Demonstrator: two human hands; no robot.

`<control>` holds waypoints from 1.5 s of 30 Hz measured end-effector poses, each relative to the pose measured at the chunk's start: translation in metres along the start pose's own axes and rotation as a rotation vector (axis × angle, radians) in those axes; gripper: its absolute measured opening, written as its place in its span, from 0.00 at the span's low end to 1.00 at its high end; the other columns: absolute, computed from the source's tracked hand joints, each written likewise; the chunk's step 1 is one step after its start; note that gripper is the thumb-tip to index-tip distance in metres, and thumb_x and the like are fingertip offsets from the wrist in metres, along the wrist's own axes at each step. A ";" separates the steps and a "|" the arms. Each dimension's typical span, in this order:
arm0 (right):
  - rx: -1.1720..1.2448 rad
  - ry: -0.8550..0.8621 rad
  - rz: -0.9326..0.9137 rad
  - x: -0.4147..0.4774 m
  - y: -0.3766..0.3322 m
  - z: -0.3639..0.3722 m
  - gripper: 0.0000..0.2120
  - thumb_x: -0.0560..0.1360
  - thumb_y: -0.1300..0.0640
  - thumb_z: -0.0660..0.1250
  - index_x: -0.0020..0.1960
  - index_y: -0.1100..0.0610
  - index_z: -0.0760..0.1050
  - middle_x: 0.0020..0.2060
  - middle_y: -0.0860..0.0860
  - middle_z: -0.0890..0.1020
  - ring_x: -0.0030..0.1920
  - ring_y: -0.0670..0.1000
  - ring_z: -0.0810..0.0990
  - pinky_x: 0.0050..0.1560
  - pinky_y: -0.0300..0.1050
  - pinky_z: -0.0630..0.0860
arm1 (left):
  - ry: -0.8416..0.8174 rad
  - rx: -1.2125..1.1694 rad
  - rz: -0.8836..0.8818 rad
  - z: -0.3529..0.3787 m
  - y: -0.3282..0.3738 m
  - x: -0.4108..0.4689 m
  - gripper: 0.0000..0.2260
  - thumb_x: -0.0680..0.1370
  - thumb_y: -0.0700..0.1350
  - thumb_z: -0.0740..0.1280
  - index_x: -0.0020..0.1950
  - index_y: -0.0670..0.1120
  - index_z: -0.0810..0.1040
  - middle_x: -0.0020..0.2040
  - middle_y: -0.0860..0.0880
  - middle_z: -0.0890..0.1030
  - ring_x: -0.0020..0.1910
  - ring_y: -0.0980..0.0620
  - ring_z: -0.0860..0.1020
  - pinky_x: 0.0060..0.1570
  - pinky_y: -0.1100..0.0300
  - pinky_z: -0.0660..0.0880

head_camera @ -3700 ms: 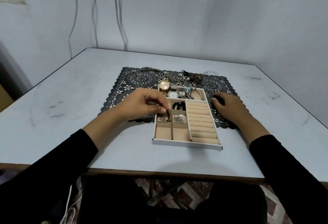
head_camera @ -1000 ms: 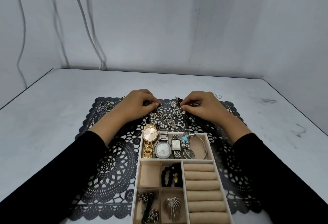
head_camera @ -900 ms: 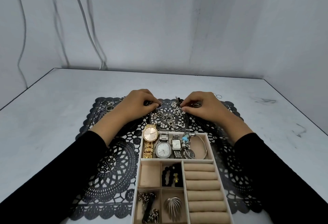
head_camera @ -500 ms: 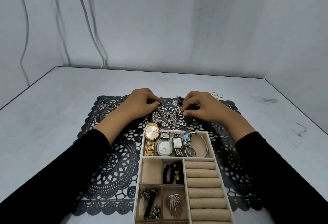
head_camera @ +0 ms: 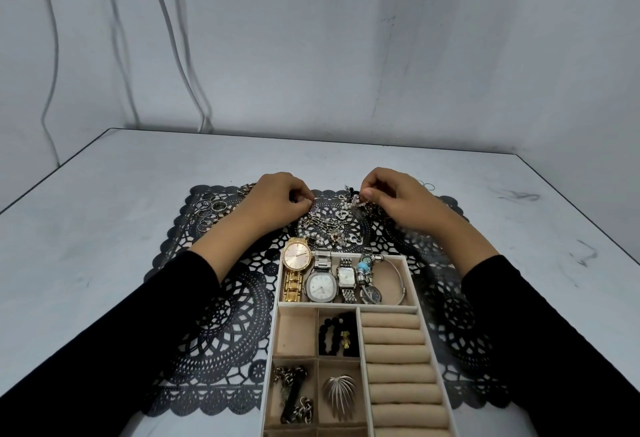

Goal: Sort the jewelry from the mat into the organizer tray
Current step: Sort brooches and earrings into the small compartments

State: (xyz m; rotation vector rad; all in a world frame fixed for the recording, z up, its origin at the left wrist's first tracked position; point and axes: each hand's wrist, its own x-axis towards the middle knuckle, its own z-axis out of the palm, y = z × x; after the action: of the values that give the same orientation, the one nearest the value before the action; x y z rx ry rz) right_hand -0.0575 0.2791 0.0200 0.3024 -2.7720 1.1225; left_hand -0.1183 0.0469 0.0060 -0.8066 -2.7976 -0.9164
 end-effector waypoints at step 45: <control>0.600 0.128 0.140 0.002 -0.025 0.003 0.03 0.74 0.65 0.69 0.45 0.59 0.79 0.37 0.54 0.82 0.37 0.47 0.81 0.37 0.36 0.79 | -0.007 -0.529 0.017 0.005 0.022 -0.004 0.04 0.77 0.43 0.71 0.46 0.53 0.81 0.44 0.47 0.85 0.49 0.43 0.83 0.54 0.51 0.79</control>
State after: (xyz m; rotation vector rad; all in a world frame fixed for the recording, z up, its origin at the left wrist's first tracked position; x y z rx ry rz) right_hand -0.0542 0.2590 0.0350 0.0863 -2.3140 1.9196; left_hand -0.1035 0.0632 0.0133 -0.8796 -2.5674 -1.6865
